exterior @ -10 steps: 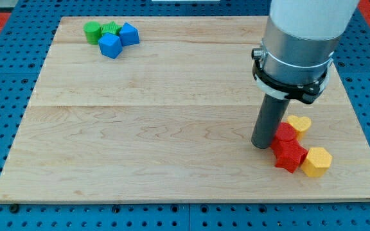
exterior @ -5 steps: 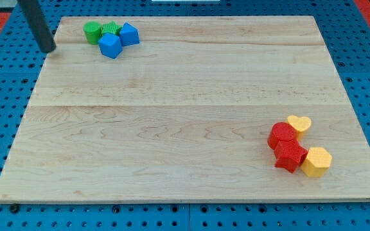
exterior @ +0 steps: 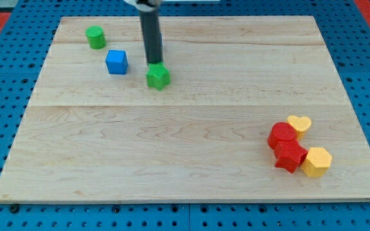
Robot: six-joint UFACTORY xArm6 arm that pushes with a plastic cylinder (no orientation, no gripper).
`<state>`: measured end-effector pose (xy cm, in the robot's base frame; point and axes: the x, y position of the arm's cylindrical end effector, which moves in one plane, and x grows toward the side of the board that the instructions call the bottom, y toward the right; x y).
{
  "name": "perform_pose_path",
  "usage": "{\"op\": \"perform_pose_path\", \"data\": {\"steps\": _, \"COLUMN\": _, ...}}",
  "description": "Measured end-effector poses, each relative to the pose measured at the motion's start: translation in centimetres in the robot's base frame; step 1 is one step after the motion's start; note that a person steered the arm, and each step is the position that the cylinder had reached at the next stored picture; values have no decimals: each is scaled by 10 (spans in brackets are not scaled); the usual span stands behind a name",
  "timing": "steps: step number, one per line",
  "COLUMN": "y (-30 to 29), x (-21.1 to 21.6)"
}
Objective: Place the green star to the left of the yellow heart
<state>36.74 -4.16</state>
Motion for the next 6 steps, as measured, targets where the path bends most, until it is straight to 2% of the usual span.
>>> {"op": "perform_pose_path", "data": {"steps": 1, "y": 24, "x": 37}}
{"op": "perform_pose_path", "data": {"steps": 3, "y": -16, "x": 13}}
{"op": "perform_pose_path", "data": {"steps": 4, "y": -13, "x": 61}}
{"op": "perform_pose_path", "data": {"steps": 5, "y": 18, "x": 88}}
{"op": "perform_pose_path", "data": {"steps": 6, "y": 88, "x": 91}}
